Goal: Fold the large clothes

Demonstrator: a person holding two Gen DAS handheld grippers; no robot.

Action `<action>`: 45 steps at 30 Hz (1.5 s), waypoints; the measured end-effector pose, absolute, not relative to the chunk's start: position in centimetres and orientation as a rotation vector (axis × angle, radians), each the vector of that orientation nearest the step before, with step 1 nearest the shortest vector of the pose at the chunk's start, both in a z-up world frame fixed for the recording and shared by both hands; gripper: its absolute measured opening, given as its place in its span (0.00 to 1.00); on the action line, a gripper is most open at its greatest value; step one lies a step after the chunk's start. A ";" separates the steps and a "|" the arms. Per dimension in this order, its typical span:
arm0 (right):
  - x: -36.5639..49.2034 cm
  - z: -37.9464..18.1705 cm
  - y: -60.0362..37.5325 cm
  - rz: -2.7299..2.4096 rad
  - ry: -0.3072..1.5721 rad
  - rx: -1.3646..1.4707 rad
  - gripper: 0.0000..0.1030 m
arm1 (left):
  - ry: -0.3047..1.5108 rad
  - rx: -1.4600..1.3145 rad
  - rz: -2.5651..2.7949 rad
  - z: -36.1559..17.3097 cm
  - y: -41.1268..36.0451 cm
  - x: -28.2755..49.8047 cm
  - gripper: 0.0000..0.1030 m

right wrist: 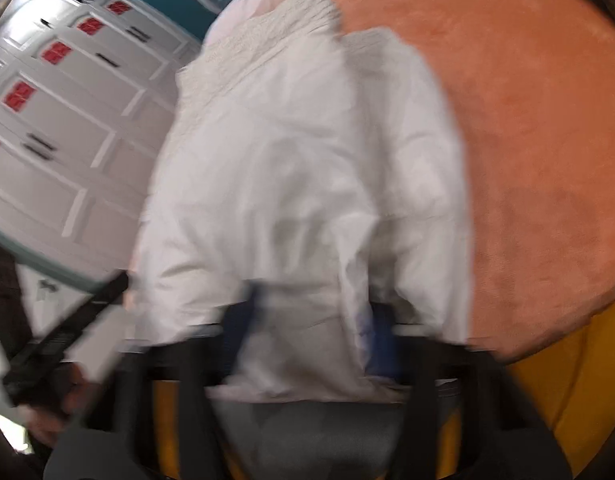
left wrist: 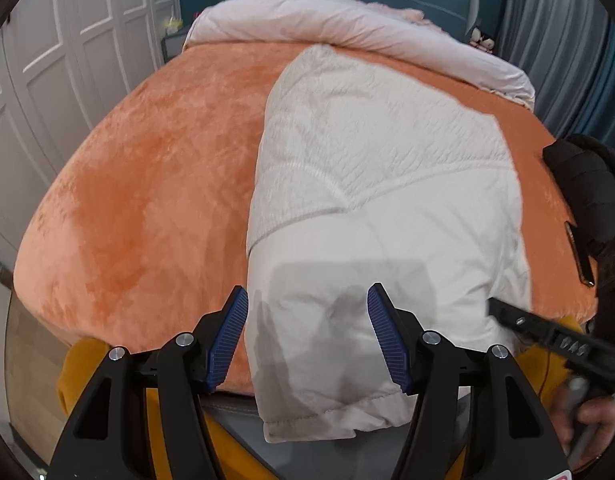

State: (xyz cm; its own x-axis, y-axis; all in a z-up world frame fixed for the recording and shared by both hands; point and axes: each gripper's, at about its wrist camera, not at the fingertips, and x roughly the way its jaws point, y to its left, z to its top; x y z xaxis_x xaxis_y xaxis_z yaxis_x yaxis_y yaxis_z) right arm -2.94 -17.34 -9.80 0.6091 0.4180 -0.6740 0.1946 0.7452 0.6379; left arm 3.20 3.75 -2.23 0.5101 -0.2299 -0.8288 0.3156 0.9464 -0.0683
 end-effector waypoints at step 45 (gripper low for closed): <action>3.3 -13.8 -27.5 0.028 0.930 0.831 0.16 | 0.874 0.124 -0.314 -2.2 -4.2 11.2 0.74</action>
State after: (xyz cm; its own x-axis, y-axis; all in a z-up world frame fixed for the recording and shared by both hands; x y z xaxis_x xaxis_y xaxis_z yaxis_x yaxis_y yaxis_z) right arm 3.26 -27.49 -13.79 0.6206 0.3602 -0.6965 0.3175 0.6967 0.6432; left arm 11.19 -4.16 -2.24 0.5996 -0.2196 -0.7696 0.3204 0.9471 -0.0206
